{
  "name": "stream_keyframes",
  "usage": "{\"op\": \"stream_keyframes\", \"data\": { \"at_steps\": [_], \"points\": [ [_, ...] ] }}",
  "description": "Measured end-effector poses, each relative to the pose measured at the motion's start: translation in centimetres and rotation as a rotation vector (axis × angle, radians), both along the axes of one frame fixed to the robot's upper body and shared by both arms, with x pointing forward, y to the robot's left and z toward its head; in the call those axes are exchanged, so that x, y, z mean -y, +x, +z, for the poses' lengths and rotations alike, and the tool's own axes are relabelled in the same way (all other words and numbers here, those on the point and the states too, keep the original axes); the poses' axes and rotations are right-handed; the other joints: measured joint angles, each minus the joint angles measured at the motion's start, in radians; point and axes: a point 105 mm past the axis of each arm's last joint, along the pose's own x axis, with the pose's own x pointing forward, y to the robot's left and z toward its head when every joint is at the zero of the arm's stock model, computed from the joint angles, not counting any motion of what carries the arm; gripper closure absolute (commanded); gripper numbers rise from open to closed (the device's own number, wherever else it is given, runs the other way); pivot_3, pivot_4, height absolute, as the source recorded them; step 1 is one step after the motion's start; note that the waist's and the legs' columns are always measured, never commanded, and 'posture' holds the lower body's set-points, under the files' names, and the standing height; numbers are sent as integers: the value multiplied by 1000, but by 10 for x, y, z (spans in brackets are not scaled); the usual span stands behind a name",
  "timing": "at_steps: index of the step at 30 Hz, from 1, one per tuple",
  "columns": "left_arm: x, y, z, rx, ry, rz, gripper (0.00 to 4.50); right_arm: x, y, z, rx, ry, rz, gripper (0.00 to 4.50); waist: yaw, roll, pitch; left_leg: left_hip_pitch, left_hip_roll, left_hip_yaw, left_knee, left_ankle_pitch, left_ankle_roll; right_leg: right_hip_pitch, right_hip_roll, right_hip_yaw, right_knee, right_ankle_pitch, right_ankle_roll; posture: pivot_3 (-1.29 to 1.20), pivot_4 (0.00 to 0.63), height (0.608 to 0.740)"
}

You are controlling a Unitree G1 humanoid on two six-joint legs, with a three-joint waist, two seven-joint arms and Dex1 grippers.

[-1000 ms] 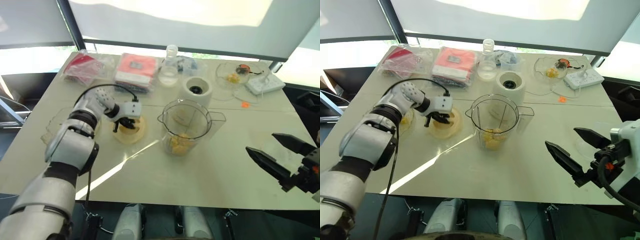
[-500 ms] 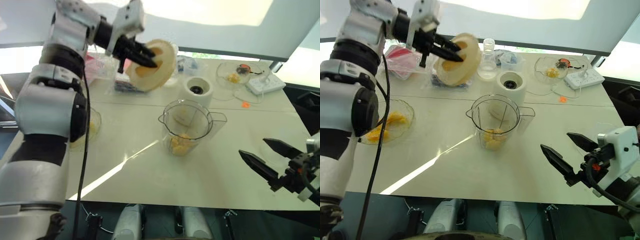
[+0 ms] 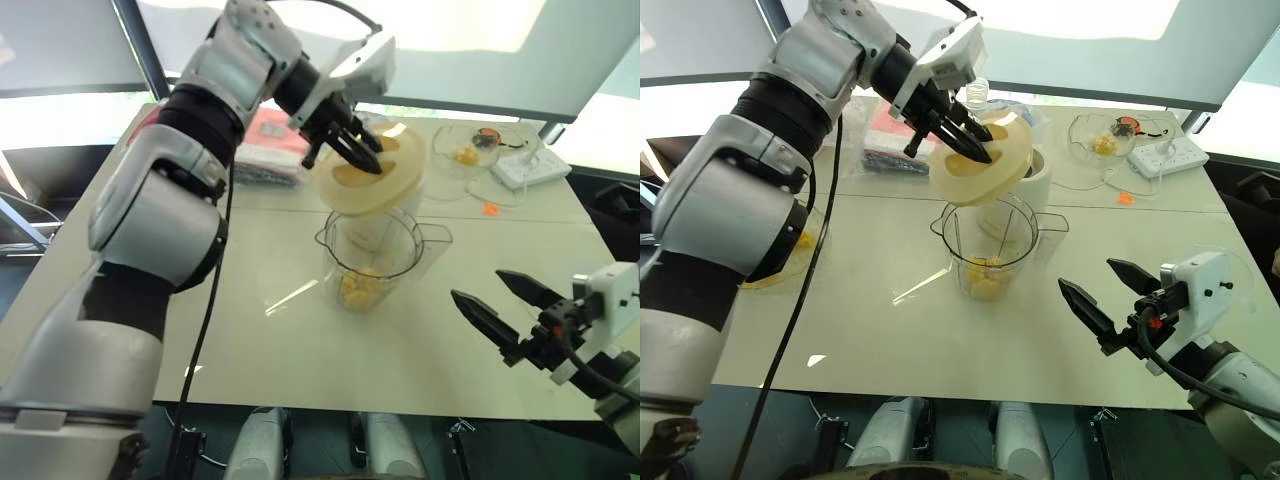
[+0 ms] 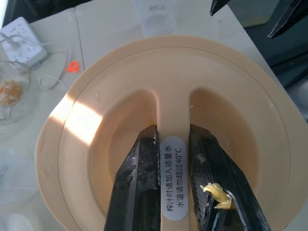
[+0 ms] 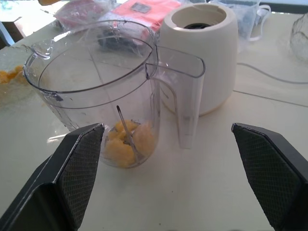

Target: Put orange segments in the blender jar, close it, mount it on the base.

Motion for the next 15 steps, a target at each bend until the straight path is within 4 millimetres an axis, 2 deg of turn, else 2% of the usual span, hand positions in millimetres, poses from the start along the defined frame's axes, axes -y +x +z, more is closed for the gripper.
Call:
{"op": "stream_keyframes", "data": {
  "at_steps": [9, 15],
  "points": [
    [22, -22, -12, -38, 59, -138, 4261, -2, 7, -10, -18, 7, -5, 0, 0, 0, 0, 0, -1, 0, 0, 0, 0, 0, -1, 0, 0, 0, 0, 0, 150, 740],
    [31, -28, -33, -35, 182, -183, 4261, -4, 15, -18, -12, 35, -27, 0, 0, 1, 0, 0, -1, 0, 1, 0, 0, 0, 0, 0, 0, 0, 0, 0, 150, 740]
  ]
}}
